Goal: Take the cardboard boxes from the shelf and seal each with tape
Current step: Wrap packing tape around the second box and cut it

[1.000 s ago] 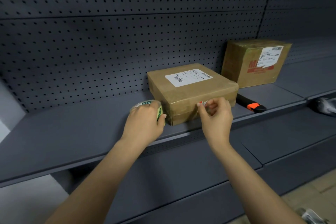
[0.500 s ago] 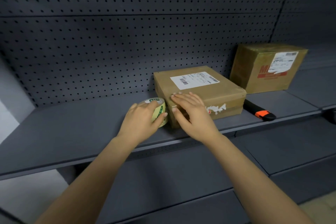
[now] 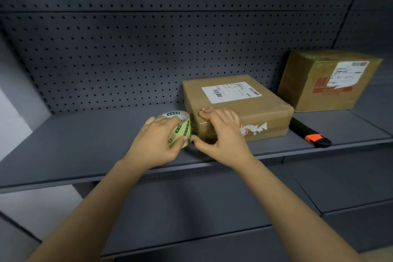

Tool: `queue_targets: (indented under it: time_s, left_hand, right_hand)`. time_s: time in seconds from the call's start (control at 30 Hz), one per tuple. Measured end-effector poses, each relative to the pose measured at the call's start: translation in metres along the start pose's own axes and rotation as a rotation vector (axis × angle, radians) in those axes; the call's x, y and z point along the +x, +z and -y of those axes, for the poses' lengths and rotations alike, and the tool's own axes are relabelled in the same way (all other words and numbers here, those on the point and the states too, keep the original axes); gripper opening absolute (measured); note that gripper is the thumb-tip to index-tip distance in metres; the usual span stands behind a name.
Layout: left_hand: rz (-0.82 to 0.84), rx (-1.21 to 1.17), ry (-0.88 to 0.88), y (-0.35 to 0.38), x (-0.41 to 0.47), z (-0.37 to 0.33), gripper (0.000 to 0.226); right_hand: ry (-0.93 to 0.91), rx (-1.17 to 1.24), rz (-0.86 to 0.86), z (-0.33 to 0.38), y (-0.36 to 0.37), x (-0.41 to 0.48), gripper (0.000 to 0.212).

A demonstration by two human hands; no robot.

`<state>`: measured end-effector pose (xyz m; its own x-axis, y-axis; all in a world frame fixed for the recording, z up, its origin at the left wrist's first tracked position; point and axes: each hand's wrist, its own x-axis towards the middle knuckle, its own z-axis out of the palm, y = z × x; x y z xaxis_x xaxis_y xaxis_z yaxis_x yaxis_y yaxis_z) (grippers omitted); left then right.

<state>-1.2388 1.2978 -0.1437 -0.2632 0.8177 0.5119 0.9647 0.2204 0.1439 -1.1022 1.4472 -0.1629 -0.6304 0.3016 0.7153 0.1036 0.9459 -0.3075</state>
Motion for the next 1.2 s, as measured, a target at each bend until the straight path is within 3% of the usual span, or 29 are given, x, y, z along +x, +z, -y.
queue_targets:
  time_s: [0.13, 0.3, 0.47, 0.8, 1.03, 1.2]
  left_hand:
    - [-0.037, 0.068, -0.042, 0.003, 0.002, -0.008, 0.027]
    - [-0.059, 0.098, -0.097, 0.002, 0.005, -0.010, 0.034]
    - [-0.108, 0.073, 0.024, 0.003, 0.005, -0.018, 0.022]
    - [-0.204, 0.079, 0.199, 0.023, 0.010, -0.041, 0.037]
    - [-0.261, -0.022, 0.233, 0.025, 0.001, -0.039, 0.031]
    - [-0.259, -0.001, 0.199, 0.024, 0.004, -0.038, 0.032]
  right_hand:
    - [-0.013, -0.016, -0.019, 0.000, 0.001, 0.000, 0.054]
    - [-0.031, -0.008, -0.049, -0.003, -0.002, -0.004, 0.046]
    - [-0.030, 0.042, -0.075, -0.011, -0.014, -0.012, 0.034]
    - [-0.053, 0.079, -0.146, -0.027, -0.042, -0.029, 0.023]
    - [-0.010, 0.031, -0.239, -0.016, -0.033, -0.028, 0.018]
    - [0.039, 0.030, -0.213, -0.014, -0.035, -0.027, 0.021]
